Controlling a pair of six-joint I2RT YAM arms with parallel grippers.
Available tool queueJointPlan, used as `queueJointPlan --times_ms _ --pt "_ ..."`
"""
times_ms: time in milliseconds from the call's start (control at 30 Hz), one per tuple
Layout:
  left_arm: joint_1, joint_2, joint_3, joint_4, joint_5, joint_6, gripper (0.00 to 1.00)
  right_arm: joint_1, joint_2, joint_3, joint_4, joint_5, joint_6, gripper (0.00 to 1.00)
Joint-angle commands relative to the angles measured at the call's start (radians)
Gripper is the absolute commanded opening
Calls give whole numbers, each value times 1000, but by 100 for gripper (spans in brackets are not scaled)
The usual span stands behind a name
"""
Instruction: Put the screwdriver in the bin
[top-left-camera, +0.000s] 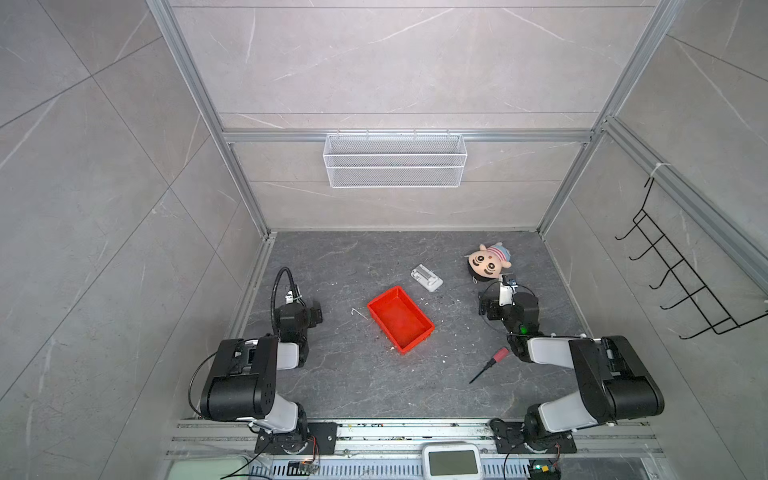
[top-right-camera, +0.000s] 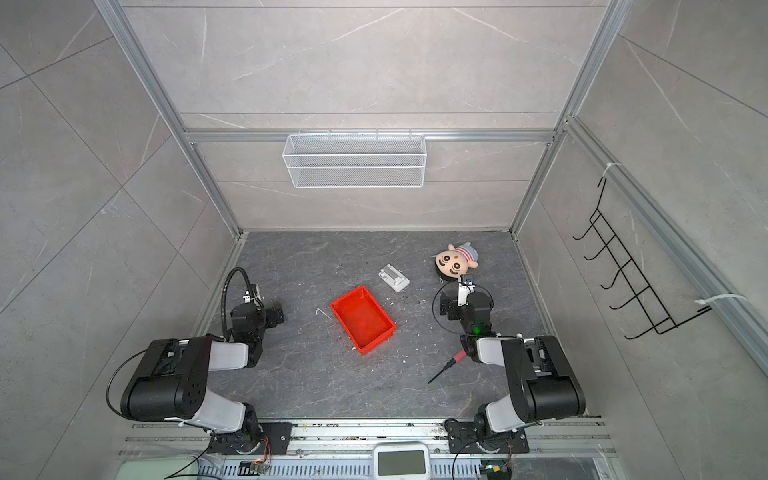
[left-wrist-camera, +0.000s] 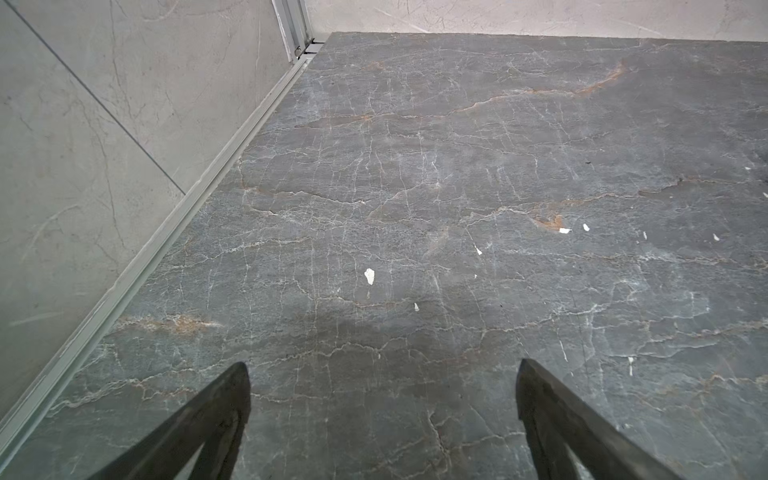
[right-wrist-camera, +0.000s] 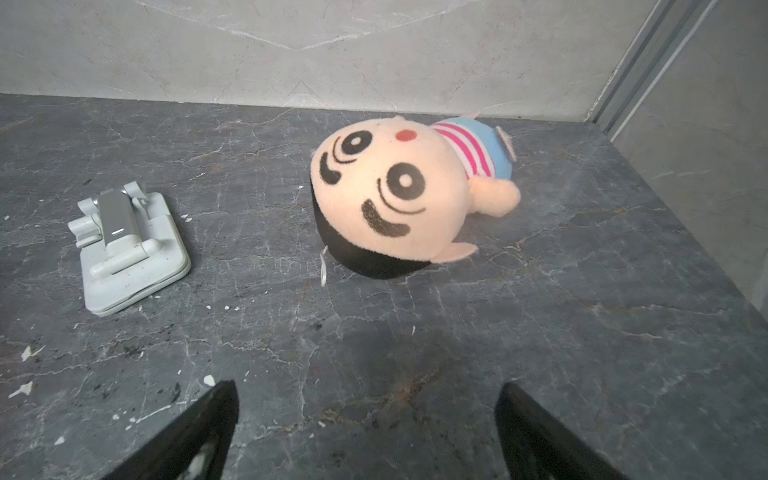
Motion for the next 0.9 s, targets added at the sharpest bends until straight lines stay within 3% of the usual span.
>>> queueJointPlan --times_ms 0,867 --pt "2 -9 18 59 1 -12 100 0 4 -8 25 -6 7 99" --pt "2 -11 13 62 0 -13 100 2 -1 -15 34 -11 7 99"
